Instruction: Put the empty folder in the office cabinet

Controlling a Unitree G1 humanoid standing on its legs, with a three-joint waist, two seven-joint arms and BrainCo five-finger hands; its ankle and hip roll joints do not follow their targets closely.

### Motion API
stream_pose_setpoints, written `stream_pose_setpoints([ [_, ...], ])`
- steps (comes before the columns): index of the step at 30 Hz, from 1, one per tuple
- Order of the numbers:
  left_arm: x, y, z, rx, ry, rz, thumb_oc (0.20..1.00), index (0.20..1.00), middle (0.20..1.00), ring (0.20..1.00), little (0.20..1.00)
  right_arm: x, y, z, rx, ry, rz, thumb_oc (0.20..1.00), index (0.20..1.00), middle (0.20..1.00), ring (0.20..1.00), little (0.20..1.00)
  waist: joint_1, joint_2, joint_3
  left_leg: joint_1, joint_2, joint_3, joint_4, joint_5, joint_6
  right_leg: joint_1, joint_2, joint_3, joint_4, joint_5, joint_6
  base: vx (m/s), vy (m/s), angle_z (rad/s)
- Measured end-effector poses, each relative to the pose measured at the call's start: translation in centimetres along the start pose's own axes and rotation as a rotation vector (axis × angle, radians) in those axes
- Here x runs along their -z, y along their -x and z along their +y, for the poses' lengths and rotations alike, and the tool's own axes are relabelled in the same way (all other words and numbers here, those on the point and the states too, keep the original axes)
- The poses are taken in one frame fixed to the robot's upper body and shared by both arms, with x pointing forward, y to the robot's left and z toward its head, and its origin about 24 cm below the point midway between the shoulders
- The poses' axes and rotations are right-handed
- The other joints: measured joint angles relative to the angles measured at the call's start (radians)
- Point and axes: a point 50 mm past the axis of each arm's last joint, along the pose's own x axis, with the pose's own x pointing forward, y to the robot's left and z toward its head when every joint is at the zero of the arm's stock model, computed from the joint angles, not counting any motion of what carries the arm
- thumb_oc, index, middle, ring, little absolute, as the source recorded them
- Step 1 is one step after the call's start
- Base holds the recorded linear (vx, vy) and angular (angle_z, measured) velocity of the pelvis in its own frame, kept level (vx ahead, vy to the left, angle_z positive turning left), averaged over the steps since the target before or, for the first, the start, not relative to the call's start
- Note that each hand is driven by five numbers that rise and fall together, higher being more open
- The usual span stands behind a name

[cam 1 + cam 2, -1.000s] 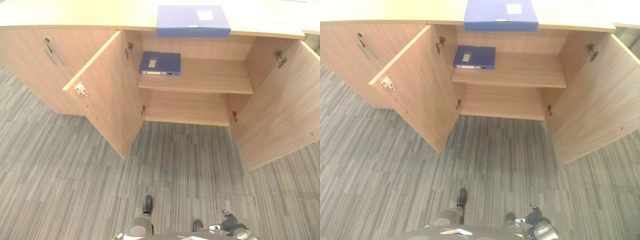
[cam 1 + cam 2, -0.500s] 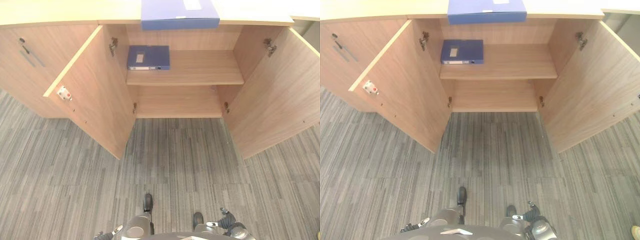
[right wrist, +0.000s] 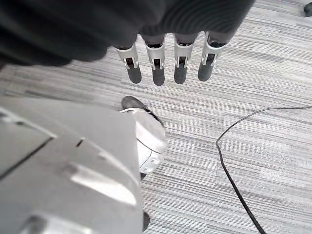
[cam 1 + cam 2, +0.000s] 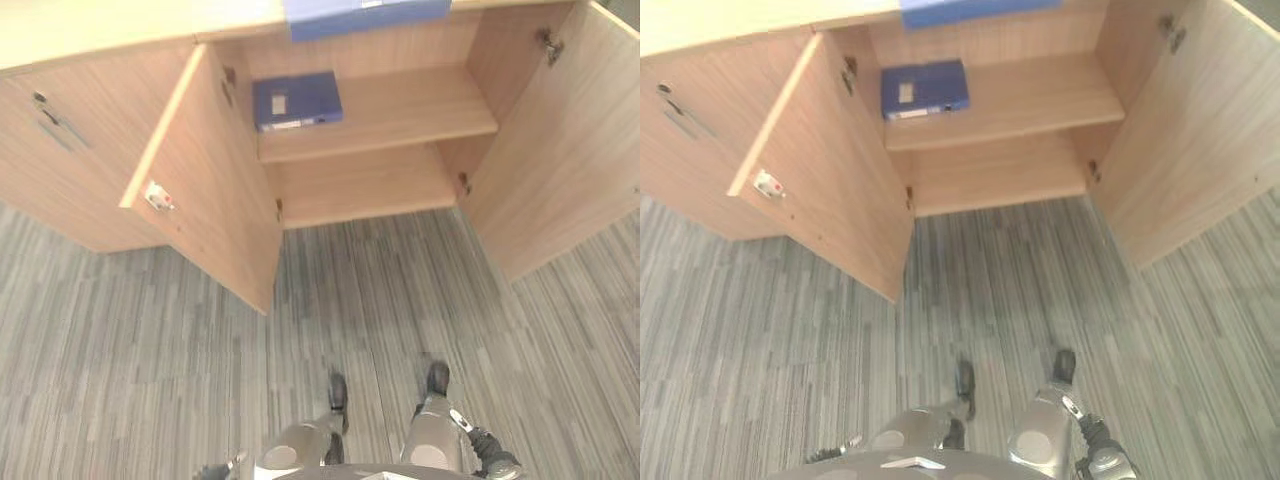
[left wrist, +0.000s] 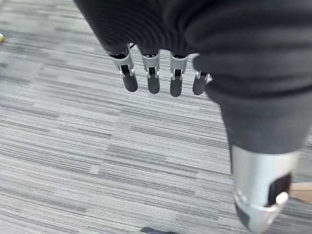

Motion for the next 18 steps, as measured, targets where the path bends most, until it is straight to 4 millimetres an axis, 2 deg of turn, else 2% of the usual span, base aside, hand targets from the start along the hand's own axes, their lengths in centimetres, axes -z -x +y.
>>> stream_pose_setpoints([
  [2, -0.1, 0.0, -0.1, 0.005, 0.013, -0.008, 1.000, 1.000, 1.000, 1.000, 1.000, 0.0, 0.1, 0.6, -0.013, -0.009, -0.012, 1.000, 1.000, 1.000, 1.000, 1.000, -0.037, -0.014, 0.002, 0.003, 0.000, -0.009, -0.001, -0.008, 0.010, 0.006, 0.023, -0.013, -0.047, 0.015, 0.013, 0.45, -0.265, 0.14],
  [7, 0.7, 0.1, 0.5, -0.016, 0.027, 0.023, 1.000, 1.000, 1.000, 1.000, 1.000, 1.0, 0.3, 0.9, -0.023, -0.016, 0.019, 1.000, 1.000, 1.000, 1.000, 1.000, -0.038, -0.028, 0.004, 0.020, -0.002, -0.080, 0.004, -0.005, 0.008, 0.109, 0.043, -0.038, -0.069, 0.035, -0.006, 0.38, -0.310, 0.53],
  [8, 1.3, 0.2, 0.8, -0.025, 0.022, 0.049, 1.000, 1.000, 1.000, 1.000, 1.000, 1.2, 0.3, 0.9, -0.025, -0.016, 0.026, 1.000, 1.000, 1.000, 1.000, 1.000, -0.039, -0.031, -0.014, 0.025, 0.009, -0.121, 0.004, -0.005, 0.006, 0.153, 0.061, -0.036, -0.053, 0.021, -0.036, 0.41, -0.364, 0.66],
  [9, 1.6, 0.2, 1.0, -0.028, 0.020, 0.056, 1.000, 1.000, 1.000, 1.000, 1.000, 1.2, 0.2, 0.8, -0.023, -0.015, 0.027, 1.000, 1.000, 1.000, 1.000, 1.000, -0.041, -0.031, -0.022, 0.028, 0.028, -0.131, 0.004, -0.004, 0.005, 0.173, 0.086, -0.034, -0.052, 0.013, -0.077, 0.30, -0.280, 0.62],
  [12, 3.2, 0.5, 1.2, -0.025, 0.028, 0.092, 1.000, 1.000, 1.000, 1.000, 1.000, 0.8, 0.1, 0.3, -0.011, -0.008, 0.019, 1.000, 1.000, 1.000, 1.000, 1.000, -0.036, 0.001, -0.070, 0.044, 0.133, -0.129, 0.004, -0.008, -0.045, 0.211, 0.188, -0.073, -0.061, -0.002, -0.171, 0.27, -0.302, 0.18],
  [13, 3.4, 0.6, 0.9, -0.016, 0.031, 0.100, 1.000, 1.000, 1.000, 1.000, 1.000, 0.9, 0.1, -0.2, 0.001, -0.004, 0.025, 1.000, 1.000, 1.000, 1.000, 1.000, -0.041, 0.016, -0.081, 0.055, 0.166, -0.129, 0.006, 0.005, -0.070, 0.228, 0.220, -0.087, -0.059, -0.023, -0.187, 0.33, -0.345, 0.15],
  [14, 3.1, 0.5, 0.8, -0.013, 0.024, 0.096, 1.000, 1.000, 1.000, 1.000, 1.000, 0.2, -0.1, -0.7, 0.009, -0.009, 0.020, 1.000, 1.000, 1.000, 1.000, 1.000, -0.030, 0.026, -0.094, 0.066, 0.189, -0.138, 0.013, 0.003, -0.082, 0.253, 0.247, -0.095, -0.060, -0.049, -0.197, 0.24, -0.222, 0.14],
  [15, 3.1, 0.5, 0.8, -0.013, 0.024, 0.096, 1.000, 1.000, 1.000, 1.000, 1.000, 0.2, -0.1, -0.7, 0.009, -0.009, 0.020, 1.000, 1.000, 1.000, 1.000, 1.000, -0.030, 0.026, -0.094, 0.066, 0.189, -0.138, 0.013, 0.003, -0.082, 0.253, 0.247, -0.095, -0.060, -0.049, -0.197, 0.26, -0.243, 0.24],
  [16, 1.5, 0.1, 0.9, -0.023, -0.046, 0.091, 1.000, 1.000, 1.000, 1.000, 1.000, -1.1, -0.7, -2.5, 0.046, -0.052, 0.114, 1.000, 1.000, 1.000, 1.000, 1.000, -0.013, -0.003, -0.133, 0.027, 0.203, -0.162, 0.109, 0.011, -0.146, 0.282, 0.261, -0.118, -0.059, -0.069, -0.224, 0.26, -0.242, 0.37],
  [17, 0.4, 0.0, 0.5, -0.006, -0.070, 0.048, 1.000, 1.000, 1.000, 1.000, 1.000, -2.4, -0.8, -3.6, 0.080, -0.060, 0.065, 1.000, 1.000, 1.000, 1.000, 1.000, 0.010, -0.012, -0.168, 0.021, 0.201, -0.171, 0.124, 0.034, -0.176, 0.276, 0.261, -0.128, -0.053, -0.097, -0.232, 0.33, -0.315, 0.53],
  [18, -0.7, -0.2, -0.1, 0.011, -0.072, 0.009, 1.000, 1.000, 1.000, 1.000, 1.000, -3.1, -0.8, -4.9, 0.117, -0.086, 0.044, 1.000, 1.000, 1.000, 1.000, 1.000, 0.021, -0.035, -0.168, 0.002, 0.200, -0.172, 0.193, 0.026, -0.183, 0.302, 0.260, -0.149, -0.059, -0.100, -0.254, 0.14, -0.140, 0.37],
])
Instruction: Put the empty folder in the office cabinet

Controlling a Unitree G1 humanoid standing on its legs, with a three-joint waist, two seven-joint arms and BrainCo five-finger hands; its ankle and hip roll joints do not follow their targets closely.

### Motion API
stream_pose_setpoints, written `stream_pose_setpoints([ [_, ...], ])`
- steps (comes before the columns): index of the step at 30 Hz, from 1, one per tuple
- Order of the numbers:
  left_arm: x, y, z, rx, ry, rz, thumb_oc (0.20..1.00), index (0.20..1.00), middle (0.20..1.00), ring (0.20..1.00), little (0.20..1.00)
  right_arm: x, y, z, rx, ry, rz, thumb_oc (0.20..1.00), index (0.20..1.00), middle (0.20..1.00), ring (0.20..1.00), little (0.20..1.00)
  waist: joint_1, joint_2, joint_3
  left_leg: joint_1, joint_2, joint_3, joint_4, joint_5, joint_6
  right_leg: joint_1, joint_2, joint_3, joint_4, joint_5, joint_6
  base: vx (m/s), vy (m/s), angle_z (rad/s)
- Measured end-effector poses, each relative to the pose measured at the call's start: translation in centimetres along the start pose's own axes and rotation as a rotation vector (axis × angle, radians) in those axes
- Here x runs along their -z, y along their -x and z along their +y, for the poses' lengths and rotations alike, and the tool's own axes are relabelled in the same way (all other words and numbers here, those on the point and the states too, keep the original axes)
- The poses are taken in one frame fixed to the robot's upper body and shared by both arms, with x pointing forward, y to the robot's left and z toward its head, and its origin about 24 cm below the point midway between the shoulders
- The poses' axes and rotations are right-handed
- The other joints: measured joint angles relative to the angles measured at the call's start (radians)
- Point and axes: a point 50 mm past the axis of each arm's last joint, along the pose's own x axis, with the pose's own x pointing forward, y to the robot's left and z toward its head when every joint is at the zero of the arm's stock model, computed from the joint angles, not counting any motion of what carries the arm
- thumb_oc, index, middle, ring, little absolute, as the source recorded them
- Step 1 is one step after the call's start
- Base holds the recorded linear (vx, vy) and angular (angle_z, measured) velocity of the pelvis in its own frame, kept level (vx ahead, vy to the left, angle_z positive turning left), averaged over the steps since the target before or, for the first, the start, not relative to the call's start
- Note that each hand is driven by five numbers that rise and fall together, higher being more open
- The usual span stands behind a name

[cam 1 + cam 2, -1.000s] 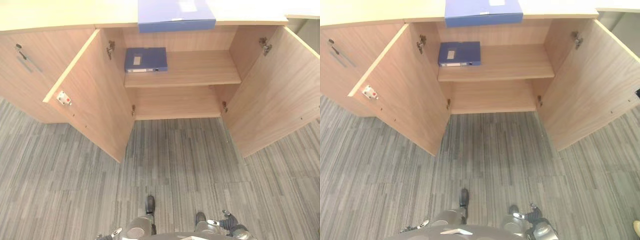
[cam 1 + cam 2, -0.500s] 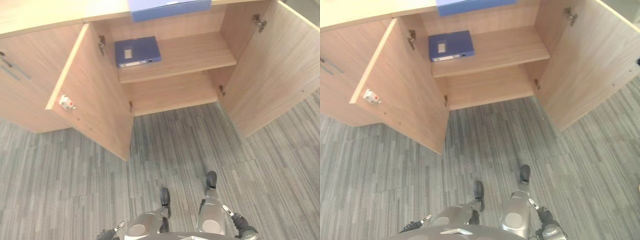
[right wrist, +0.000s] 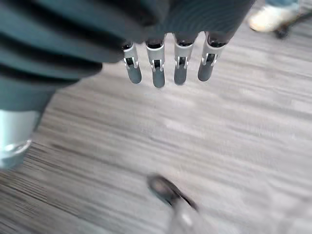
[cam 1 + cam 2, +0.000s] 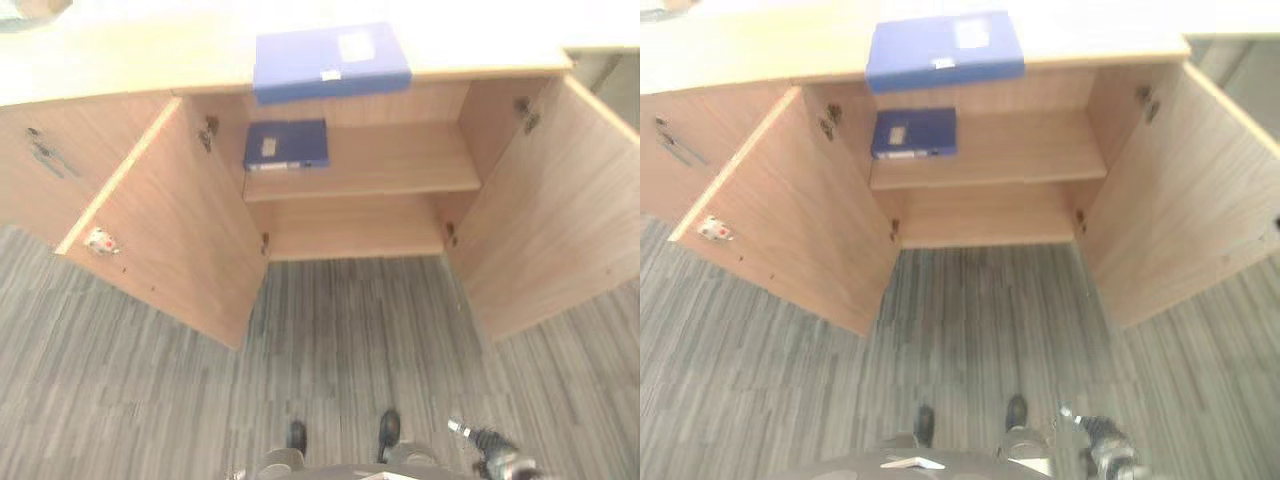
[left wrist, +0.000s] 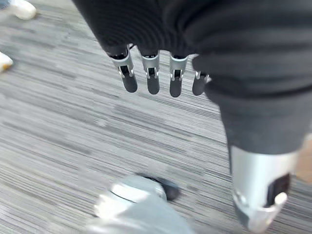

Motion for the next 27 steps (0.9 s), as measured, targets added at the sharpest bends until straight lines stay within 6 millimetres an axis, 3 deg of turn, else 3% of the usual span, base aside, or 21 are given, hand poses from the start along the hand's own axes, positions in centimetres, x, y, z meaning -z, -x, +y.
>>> stream_pose_setpoints([
  [2, -0.4, 0.0, -0.2, 0.006, -0.001, -0.017, 1.000, 1.000, 1.000, 1.000, 1.000, -1.5, 0.0, -1.0, 0.032, -0.013, -0.055, 1.000, 1.000, 1.000, 1.000, 1.000, 0.019, -0.011, -0.019, -0.039, 0.009, 0.023, 0.126, -0.022, 0.000, 0.019, 0.009, -0.013, 0.004, -0.041, -0.026, 0.24, -0.179, 0.28],
  [3, -0.5, 0.0, -0.2, 0.006, -0.003, -0.019, 1.000, 1.000, 1.000, 1.000, 1.000, -1.0, 0.1, -1.8, 0.050, -0.028, -0.052, 1.000, 1.000, 1.000, 1.000, 1.000, 0.019, 0.001, -0.036, -0.084, 0.033, 0.055, 0.208, -0.034, -0.004, 0.048, 0.033, -0.030, 0.000, -0.057, -0.043, 0.21, -0.112, 0.36],
  [4, -0.7, 0.0, -0.3, 0.013, -0.015, -0.030, 1.000, 1.000, 1.000, 1.000, 1.000, -0.4, 0.1, -1.7, 0.049, -0.023, -0.034, 1.000, 1.000, 1.000, 1.000, 1.000, 0.023, 0.000, -0.036, -0.097, 0.035, 0.082, 0.212, -0.045, 0.004, 0.062, 0.037, -0.033, -0.007, -0.055, -0.051, 0.34, -0.126, 0.34],
  [6, -0.3, 0.0, -0.4, 0.017, -0.030, -0.020, 1.000, 1.000, 1.000, 1.000, 1.000, 0.4, 0.1, -1.5, 0.041, -0.017, -0.011, 1.000, 1.000, 1.000, 1.000, 1.000, 0.032, 0.004, -0.035, -0.089, 0.030, 0.099, 0.121, -0.056, 0.011, 0.062, 0.044, -0.030, -0.009, -0.051, -0.058, 0.22, -0.046, -0.08],
  [8, -0.5, 0.0, -0.7, 0.018, -0.077, -0.010, 1.000, 1.000, 1.000, 1.000, 1.000, 2.0, 0.2, -0.7, 0.022, -0.002, 0.043, 1.000, 1.000, 1.000, 1.000, 1.000, 0.039, -0.002, -0.031, -0.067, 0.016, 0.099, -0.070, -0.046, 0.021, 0.072, 0.047, 0.007, -0.012, -0.061, -0.068, 0.21, -0.006, -0.26],
  [10, -1.1, 0.0, 0.3, -0.007, -0.091, -0.025, 1.000, 1.000, 1.000, 1.000, 1.000, 3.5, 0.3, 0.0, 0.008, 0.000, 0.106, 1.000, 1.000, 1.000, 1.000, 1.000, 0.047, -0.006, -0.021, -0.079, 0.045, 0.086, -0.200, 0.027, -0.002, 0.088, 0.061, 0.029, -0.012, -0.069, -0.059, 0.21, -0.010, -0.50],
  [12, -2.1, -0.1, 0.8, -0.024, -0.082, -0.052, 1.000, 1.000, 1.000, 1.000, 1.000, 4.0, 0.3, 0.3, -0.001, 0.008, 0.121, 1.000, 1.000, 1.000, 1.000, 1.000, 0.047, -0.017, 0.023, -0.086, 0.081, 0.098, -0.166, 0.075, 0.001, 0.129, 0.066, 0.025, -0.013, -0.074, -0.063, 0.17, 0.037, -0.43],
  [15, -0.9, 0.0, 1.0, -0.014, -0.074, -0.040, 1.000, 1.000, 1.000, 1.000, 1.000, 6.1, 0.7, 0.4, -0.003, 0.001, 0.164, 1.000, 1.000, 1.000, 1.000, 1.000, 0.047, -0.011, 0.028, -0.117, 0.102, 0.131, -0.180, 0.092, -0.007, 0.157, 0.058, 0.022, -0.013, -0.093, -0.051, 0.16, 0.116, -0.17],
  [17, 1.4, 0.3, 1.5, -0.021, -0.066, 0.020, 1.000, 1.000, 1.000, 1.000, 1.000, 7.9, 1.1, 0.7, -0.007, -0.011, 0.218, 1.000, 1.000, 1.000, 1.000, 1.000, 0.048, 0.010, 0.036, -0.118, 0.111, 0.127, -0.180, 0.103, -0.006, 0.180, 0.048, 0.028, -0.013, -0.104, -0.026, 0.24, 0.181, -0.08],
  [18, 2.2, 0.4, 1.6, -0.028, -0.061, 0.052, 1.000, 1.000, 1.000, 1.000, 1.000, 8.4, 1.2, 0.7, -0.006, -0.022, 0.232, 1.000, 1.000, 1.000, 1.000, 1.000, 0.048, 0.025, 0.035, -0.101, 0.112, 0.123, -0.179, 0.105, -0.003, 0.187, 0.048, 0.033, -0.012, -0.107, -0.006, 0.19, 0.127, -0.09],
  [19, 4.0, 0.7, 1.9, -0.037, -0.057, 0.112, 1.000, 1.000, 1.000, 1.000, 1.000, 9.1, 1.4, 0.2, 0.004, -0.023, 0.254, 1.000, 1.000, 1.000, 1.000, 1.000, 0.047, 0.066, 0.031, -0.067, 0.115, 0.119, -0.179, 0.103, 0.009, 0.202, 0.052, 0.043, -0.014, -0.120, 0.030, 0.25, 0.186, -0.08],
  [20, 4.9, 0.9, 2.6, -0.056, -0.064, 0.144, 1.000, 1.000, 1.000, 1.000, 1.000, 9.1, 1.4, 0.8, -0.009, -0.027, 0.256, 1.000, 1.000, 1.000, 1.000, 1.000, 0.053, 0.078, 0.029, -0.042, 0.087, 0.105, -0.191, 0.151, 0.020, 0.222, 0.032, 0.063, -0.013, -0.122, 0.060, 0.17, 0.164, -0.13],
  [22, 4.9, 1.1, 3.5, -0.078, -0.072, 0.144, 1.000, 1.000, 1.000, 1.000, 1.000, 8.5, 1.3, 1.9, -0.044, -0.035, 0.239, 1.000, 1.000, 1.000, 1.000, 1.000, 0.063, 0.044, 0.028, -0.038, 0.039, 0.131, -0.190, 0.137, 0.050, 0.215, -0.024, 0.075, -0.013, -0.120, 0.080, 0.13, 0.154, -0.15],
  [24, 3.4, 0.8, 4.0, -0.086, -0.088, 0.102, 1.000, 1.000, 1.000, 1.000, 1.000, 6.5, 0.9, 2.8, -0.066, -0.064, 0.181, 1.000, 1.000, 1.000, 1.000, 1.000, 0.070, 0.020, 0.032, -0.034, -0.016, 0.148, -0.190, 0.115, 0.077, 0.214, -0.084, 0.077, -0.012, -0.110, 0.098, 0.12, 0.176, -0.08],
  [27, 2.0, 0.6, 3.6, -0.074, -0.095, 0.045, 1.000, 1.000, 1.000, 1.000, 1.000, 5.6, 0.7, 3.3, -0.082, -0.077, 0.157, 1.000, 1.000, 1.000, 1.000, 1.000, 0.074, 0.017, 0.025, -0.026, -0.041, 0.159, -0.191, 0.107, 0.088, 0.202, -0.116, 0.086, 0.011, -0.120, 0.110, 0.12, 0.226, -0.07],
])
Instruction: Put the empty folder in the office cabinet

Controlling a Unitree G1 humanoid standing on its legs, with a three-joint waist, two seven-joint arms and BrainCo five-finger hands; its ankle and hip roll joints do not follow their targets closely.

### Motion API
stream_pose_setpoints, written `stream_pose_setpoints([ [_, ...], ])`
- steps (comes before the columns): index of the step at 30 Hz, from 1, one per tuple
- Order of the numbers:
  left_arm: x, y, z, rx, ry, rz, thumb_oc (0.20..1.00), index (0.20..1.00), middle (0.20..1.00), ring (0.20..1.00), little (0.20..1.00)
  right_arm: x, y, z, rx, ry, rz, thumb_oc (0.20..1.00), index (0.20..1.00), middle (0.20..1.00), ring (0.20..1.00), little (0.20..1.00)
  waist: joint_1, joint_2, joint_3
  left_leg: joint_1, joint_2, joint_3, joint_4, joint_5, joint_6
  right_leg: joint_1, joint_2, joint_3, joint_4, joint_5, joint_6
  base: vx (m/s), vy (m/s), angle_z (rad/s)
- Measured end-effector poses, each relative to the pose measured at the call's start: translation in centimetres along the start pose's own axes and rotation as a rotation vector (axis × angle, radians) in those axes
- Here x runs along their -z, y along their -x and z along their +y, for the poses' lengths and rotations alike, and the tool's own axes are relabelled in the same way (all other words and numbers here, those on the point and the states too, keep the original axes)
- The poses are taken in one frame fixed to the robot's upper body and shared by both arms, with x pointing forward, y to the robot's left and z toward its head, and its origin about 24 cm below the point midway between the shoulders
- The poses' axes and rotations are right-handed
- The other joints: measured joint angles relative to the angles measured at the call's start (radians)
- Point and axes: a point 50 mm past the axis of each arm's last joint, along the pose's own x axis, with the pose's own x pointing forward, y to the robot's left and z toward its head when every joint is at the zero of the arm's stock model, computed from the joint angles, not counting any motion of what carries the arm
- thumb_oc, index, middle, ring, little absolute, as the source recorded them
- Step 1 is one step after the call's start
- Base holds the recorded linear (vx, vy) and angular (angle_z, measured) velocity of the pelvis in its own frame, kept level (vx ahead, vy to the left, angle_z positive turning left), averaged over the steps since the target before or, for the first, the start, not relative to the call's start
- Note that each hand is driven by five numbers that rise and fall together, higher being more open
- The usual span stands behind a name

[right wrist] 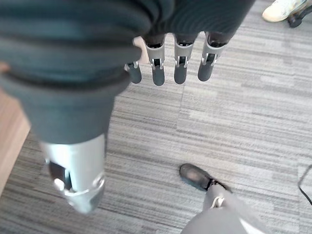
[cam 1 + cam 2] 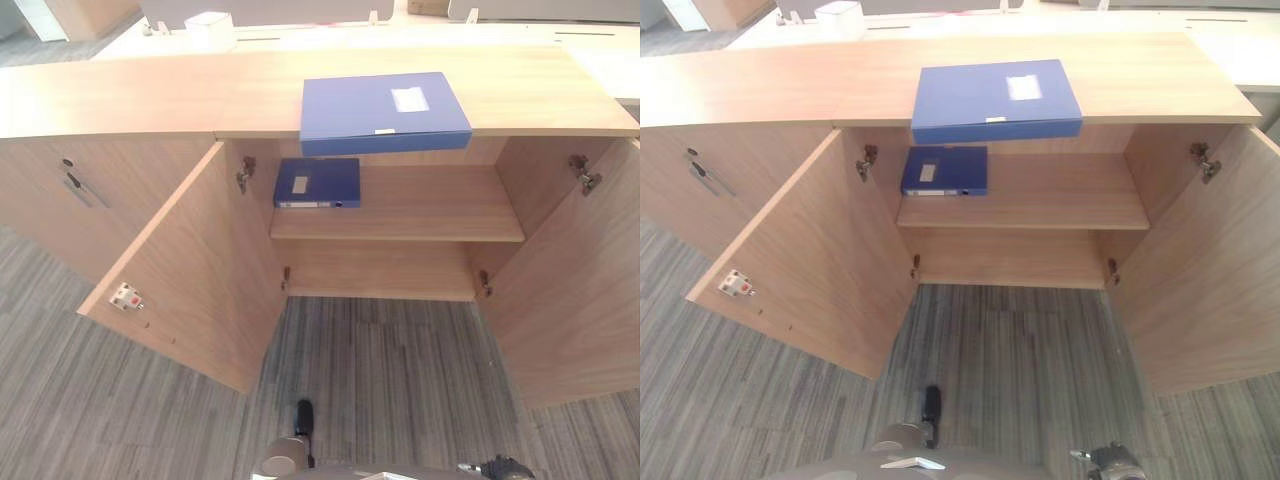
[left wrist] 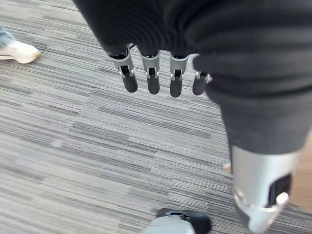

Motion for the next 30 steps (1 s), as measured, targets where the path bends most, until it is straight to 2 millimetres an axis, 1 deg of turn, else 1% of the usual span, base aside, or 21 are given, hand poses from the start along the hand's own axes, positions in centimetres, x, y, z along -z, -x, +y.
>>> stream_pose_setpoints([
  [1, -0.6, 0.0, 0.0, 0.002, -0.002, -0.021, 1.000, 1.000, 1.000, 1.000, 1.000, -0.3, 0.0, 0.3, -0.008, -0.004, -0.006, 1.000, 1.000, 1.000, 1.000, 1.000, 0.001, -0.010, -0.005, -0.004, -0.011, 0.002, -0.004, -0.001, 0.001, -0.008, -0.015, 0.003, 0.015, -0.016, 0.024, 0.08, 0.141, -0.03],
  [4, -0.4, 0.0, -0.2, 0.008, -0.005, -0.019, 1.000, 1.000, 1.000, 1.000, 1.000, -0.4, 0.0, 0.4, -0.008, -0.005, -0.006, 1.000, 1.000, 1.000, 1.000, 1.000, -0.002, -0.009, -0.032, -0.011, -0.012, 0.009, -0.010, -0.001, 0.001, -0.022, -0.021, 0.002, 0.019, -0.028, 0.015, 0.16, 0.252, -0.08],
  [5, -0.7, -0.1, -0.4, 0.011, -0.009, -0.026, 1.000, 1.000, 1.000, 1.000, 1.000, -0.1, 0.0, 0.4, -0.009, -0.009, 0.000, 1.000, 1.000, 1.000, 1.000, 1.000, -0.003, -0.020, -0.038, -0.012, -0.017, 0.010, -0.007, -0.003, 0.004, -0.024, -0.027, 0.002, 0.019, -0.030, 0.017, 0.10, 0.189, -0.05],
  [6, -0.1, 0.0, -0.5, 0.014, -0.006, -0.007, 1.000, 1.000, 1.000, 1.000, 1.000, 0.9, 0.0, 0.3, -0.007, -0.009, 0.023, 1.000, 1.000, 1.000, 1.000, 1.000, 0.001, -0.012, -0.066, -0.012, -0.025, 0.010, -0.004, -0.008, 0.012, -0.032, -0.036, 0.004, 0.029, -0.037, 0.016, 0.08, 0.158, -0.04],
  [9, -0.3, 0.0, -0.5, 0.016, -0.008, -0.012, 1.000, 1.000, 1.000, 1.000, 1.000, 1.3, 0.0, 0.5, -0.013, -0.004, 0.036, 1.000, 1.000, 1.000, 1.000, 1.000, -0.002, -0.028, -0.075, -0.014, -0.053, 0.004, -0.008, -0.021, 0.029, -0.047, -0.061, 0.003, 0.061, -0.039, 0.026, 0.07, 0.246, -0.02],
  [10, -0.4, -0.1, -0.8, 0.022, -0.006, -0.010, 1.000, 1.000, 1.000, 1.000, 1.000, 1.7, 0.1, 0.4, -0.010, -0.001, 0.043, 1.000, 1.000, 1.000, 1.000, 1.000, -0.004, -0.026, -0.078, -0.009, -0.075, -0.007, 0.001, -0.036, 0.051, -0.069, -0.073, 0.006, 0.129, -0.045, 0.028, 0.09, 0.358, 0.02],
  [11, 0.3, 0.0, -1.8, 0.040, -0.002, 0.022, 1.000, 1.000, 1.000, 1.000, 1.000, 1.6, 0.1, -0.7, 0.015, 0.003, 0.039, 1.000, 1.000, 1.000, 1.000, 1.000, -0.004, 0.031, -0.078, 0.011, -0.061, -0.037, -0.009, -0.046, 0.065, -0.166, -0.092, 0.015, 0.352, -0.038, 0.018, 0.07, 0.259, -0.02],
  [13, 0.3, -0.1, -1.7, 0.036, -0.017, 0.031, 1.000, 1.000, 1.000, 1.000, 1.000, 1.9, 0.1, -0.4, 0.008, 0.009, 0.049, 1.000, 1.000, 1.000, 1.000, 1.000, -0.005, 0.028, -0.075, 0.036, -0.090, -0.033, -0.008, -0.059, 0.073, -0.243, -0.132, 0.036, 0.518, -0.015, 0.009, 0.09, 0.173, -0.05],
  [14, 0.8, 0.0, -1.4, 0.028, -0.033, 0.054, 1.000, 1.000, 1.000, 1.000, 1.000, 1.3, 0.1, -0.5, 0.012, 0.004, 0.023, 1.000, 1.000, 1.000, 1.000, 1.000, -0.008, 0.029, -0.071, 0.061, -0.101, -0.034, -0.009, -0.063, 0.090, -0.319, -0.189, 0.047, 0.680, 0.023, -0.008, 0.15, 0.014, -0.06],
  [15, 0.9, 0.0, -1.2, 0.024, -0.047, 0.055, 1.000, 1.000, 1.000, 1.000, 1.000, 1.2, 0.1, -0.5, 0.013, -0.001, 0.017, 1.000, 1.000, 1.000, 1.000, 1.000, -0.006, 0.026, -0.069, 0.062, -0.111, -0.031, -0.010, -0.073, 0.102, -0.331, -0.211, 0.038, 0.685, 0.018, 0.000, 0.11, -0.031, -0.08],
  [17, 0.2, -0.1, -0.8, 0.018, -0.065, 0.033, 1.000, 1.000, 1.000, 1.000, 1.000, 0.2, 0.0, -0.3, 0.005, -0.003, -0.017, 1.000, 1.000, 1.000, 1.000, 1.000, -0.004, 0.014, -0.058, 0.043, -0.118, -0.040, -0.009, -0.085, 0.120, -0.385, -0.217, 0.032, 0.597, 0.001, 0.011, 0.14, -0.085, -0.16],
  [19, -1.2, -0.2, -1.0, 0.021, -0.060, -0.004, 1.000, 1.000, 1.000, 1.000, 1.000, -1.8, 0.0, -0.4, 0.008, -0.006, -0.064, 1.000, 1.000, 1.000, 1.000, 1.000, -0.022, 0.023, 0.007, 0.031, -0.096, -0.044, -0.002, -0.085, 0.124, -0.409, -0.145, 0.056, 0.375, 0.010, 0.034, 0.19, -0.101, -0.03],
  [20, -1.2, -0.2, -1.0, 0.018, -0.056, 0.002, 1.000, 1.000, 1.000, 1.000, 1.000, -2.1, 0.0, -0.3, 0.005, -0.005, -0.069, 1.000, 1.000, 1.000, 1.000, 1.000, -0.032, 0.031, 0.027, 0.031, -0.083, -0.053, 0.000, -0.085, 0.124, -0.395, -0.086, 0.108, 0.207, 0.038, 0.077, 0.23, -0.089, 0.10],
  [22, -0.8, -0.2, -0.7, 0.009, -0.046, 0.018, 1.000, 1.000, 1.000, 1.000, 1.000, -1.7, 0.0, -0.1, 0.002, -0.004, -0.055, 1.000, 1.000, 1.000, 1.000, 1.000, -0.061, 0.025, 0.037, 0.039, -0.087, -0.064, -0.006, -0.084, 0.122, -0.389, -0.049, 0.121, 0.109, 0.075, 0.091, 0.22, -0.103, 0.36],
  [24, -1.0, -0.2, -0.8, 0.010, -0.036, 0.004, 1.000, 1.000, 1.000, 1.000, 1.000, 0.6, 0.0, 0.3, -0.007, -0.002, 0.002, 1.000, 1.000, 1.000, 1.000, 1.000, -0.070, 0.016, 0.042, 0.056, -0.093, -0.076, -0.010, -0.084, 0.120, -0.367, -0.010, 0.134, 0.100, 0.097, 0.080, 0.18, -0.184, 0.70],
  [25, -1.2, -0.2, -0.8, 0.011, -0.042, -0.008, 1.000, 1.000, 1.000, 1.000, 1.000, 1.8, 0.1, 0.6, -0.015, -0.006, 0.038, 1.000, 1.000, 1.000, 1.000, 1.000, -0.067, 0.010, 0.035, 0.055, -0.097, -0.101, -0.009, -0.086, 0.118, -0.371, 0.001, 0.130, 0.159, 0.090, 0.041, 0.17, -0.191, 0.88],
  [26, -1.1, -0.2, -0.9, 0.014, -0.042, -0.010, 1.000, 1.000, 1.000, 1.000, 1.000, 2.0, 0.1, 0.6, -0.015, -0.007, 0.041, 1.000, 1.000, 1.000, 1.000, 1.000, -0.069, 0.010, 0.037, 0.046, -0.095, -0.126, -0.009, -0.095, 0.104, -0.374, 0.003, 0.113, 0.166, 0.087, 0.031, 0.17, -0.190, 0.98],
  [27, -1.6, -0.2, -0.8, 0.011, -0.039, -0.022, 1.000, 1.000, 1.000, 1.000, 1.000, 1.7, 0.1, 0.9, -0.022, -0.018, 0.031, 1.000, 1.000, 1.000, 1.000, 1.000, -0.080, -0.022, 0.041, 0.036, -0.121, -0.134, 0.032, -0.120, 0.089, -0.390, -0.024, 0.101, 0.153, 0.098, 0.013, 0.21, -0.238, 0.61],
  [28, -1.3, -0.2, -0.7, 0.010, -0.032, -0.008, 1.000, 1.000, 1.000, 1.000, 1.000, 1.1, 0.1, 0.7, -0.017, -0.013, 0.015, 1.000, 1.000, 1.000, 1.000, 1.000, -0.080, -0.025, 0.041, 0.013, -0.126, -0.125, 0.121, -0.153, 0.089, -0.389, -0.033, 0.101, 0.144, 0.112, 0.006, 0.20, -0.224, 0.29],
  [29, 0.6, 0.0, -0.9, 0.014, -0.025, 0.038, 1.000, 1.000, 1.000, 1.000, 1.000, 1.0, 0.1, -0.3, 0.004, 0.013, 0.002, 1.000, 1.000, 1.000, 1.000, 1.000, -0.074, 0.016, 0.016, 0.024, -0.058, -0.128, 0.143, -0.224, 0.074, -0.361, 0.020, 0.076, 0.095, 0.120, 0.014, 0.13, -0.154, 0.01],
  [30, 1.3, 0.1, -0.6, 0.007, -0.024, 0.057, 1.000, 1.000, 1.000, 1.000, 1.000, 0.9, 0.1, -0.3, 0.007, 0.013, -0.002, 1.000, 1.000, 1.000, 1.000, 1.000, -0.073, 0.019, 0.005, 0.040, -0.048, -0.120, 0.095, -0.202, 0.051, -0.350, 0.028, 0.073, 0.075, 0.138, 0.002, 0.09, -0.104, 0.03],
])
